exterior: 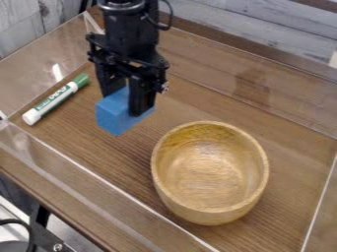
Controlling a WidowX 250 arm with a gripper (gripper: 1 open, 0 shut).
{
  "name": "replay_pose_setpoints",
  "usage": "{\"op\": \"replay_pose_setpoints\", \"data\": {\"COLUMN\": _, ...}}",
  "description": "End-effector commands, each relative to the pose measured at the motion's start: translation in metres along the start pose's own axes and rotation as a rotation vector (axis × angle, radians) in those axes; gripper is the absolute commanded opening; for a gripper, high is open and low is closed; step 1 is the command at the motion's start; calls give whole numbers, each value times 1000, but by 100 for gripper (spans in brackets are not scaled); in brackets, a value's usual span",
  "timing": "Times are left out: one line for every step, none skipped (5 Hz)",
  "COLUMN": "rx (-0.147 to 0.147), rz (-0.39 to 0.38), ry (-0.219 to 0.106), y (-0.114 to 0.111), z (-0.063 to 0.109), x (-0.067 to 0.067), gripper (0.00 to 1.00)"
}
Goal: Remove the blue block from inside the brown bowl and put it on the table
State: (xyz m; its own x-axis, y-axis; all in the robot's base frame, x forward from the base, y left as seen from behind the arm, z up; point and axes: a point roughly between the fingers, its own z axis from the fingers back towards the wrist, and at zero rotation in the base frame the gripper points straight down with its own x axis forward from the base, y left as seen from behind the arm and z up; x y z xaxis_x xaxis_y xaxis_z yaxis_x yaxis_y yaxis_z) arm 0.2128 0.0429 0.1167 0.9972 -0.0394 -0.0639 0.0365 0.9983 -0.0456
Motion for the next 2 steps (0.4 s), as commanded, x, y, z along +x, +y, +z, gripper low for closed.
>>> {"op": "replay_pose_setpoints", "data": {"rx": 14, "rz": 10, "ry": -36, "y": 7, "z": 3, "x": 3, "gripper": 0}}
{"op": "replay_pose_setpoints", "data": {"rx": 15, "rz": 18, "ry": -37, "y": 11, "z": -1, "x": 3, "gripper": 0}}
